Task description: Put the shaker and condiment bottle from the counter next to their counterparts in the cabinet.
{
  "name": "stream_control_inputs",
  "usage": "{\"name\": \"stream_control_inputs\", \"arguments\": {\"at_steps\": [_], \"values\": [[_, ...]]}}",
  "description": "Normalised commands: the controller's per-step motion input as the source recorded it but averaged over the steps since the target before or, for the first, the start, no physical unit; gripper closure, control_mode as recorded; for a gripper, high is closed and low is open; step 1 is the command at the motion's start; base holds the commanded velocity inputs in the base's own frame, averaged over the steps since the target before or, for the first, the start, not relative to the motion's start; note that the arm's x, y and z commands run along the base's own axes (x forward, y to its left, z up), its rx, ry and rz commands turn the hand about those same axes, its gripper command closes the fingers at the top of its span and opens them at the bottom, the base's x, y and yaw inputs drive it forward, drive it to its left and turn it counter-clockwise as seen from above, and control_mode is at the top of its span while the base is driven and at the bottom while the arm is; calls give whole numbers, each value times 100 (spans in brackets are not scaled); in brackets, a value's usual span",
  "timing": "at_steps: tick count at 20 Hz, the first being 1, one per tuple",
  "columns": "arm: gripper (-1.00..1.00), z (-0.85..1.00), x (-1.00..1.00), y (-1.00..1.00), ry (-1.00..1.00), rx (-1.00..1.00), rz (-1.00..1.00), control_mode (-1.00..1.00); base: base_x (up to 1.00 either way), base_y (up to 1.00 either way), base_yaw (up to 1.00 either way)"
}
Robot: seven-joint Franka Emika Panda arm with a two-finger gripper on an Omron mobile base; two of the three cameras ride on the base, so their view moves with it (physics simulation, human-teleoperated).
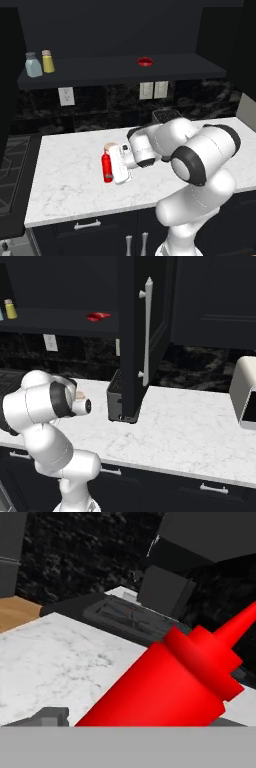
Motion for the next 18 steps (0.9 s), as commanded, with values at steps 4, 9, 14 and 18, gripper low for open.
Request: {"name": "stream_control_inputs", "arguments": {"at_steps": [4, 9, 14, 18], "values": [[100, 34, -6, -5, -11, 39, -7, -100, 0, 0, 0], [100, 74, -9, 19, -17, 2, -24, -100, 0, 0, 0], [100, 70, -10, 11, -2, -29, -28, -100, 0, 0, 0], [100, 61, -11, 0, 7, -49, -34, -100, 0, 0, 0]]}}
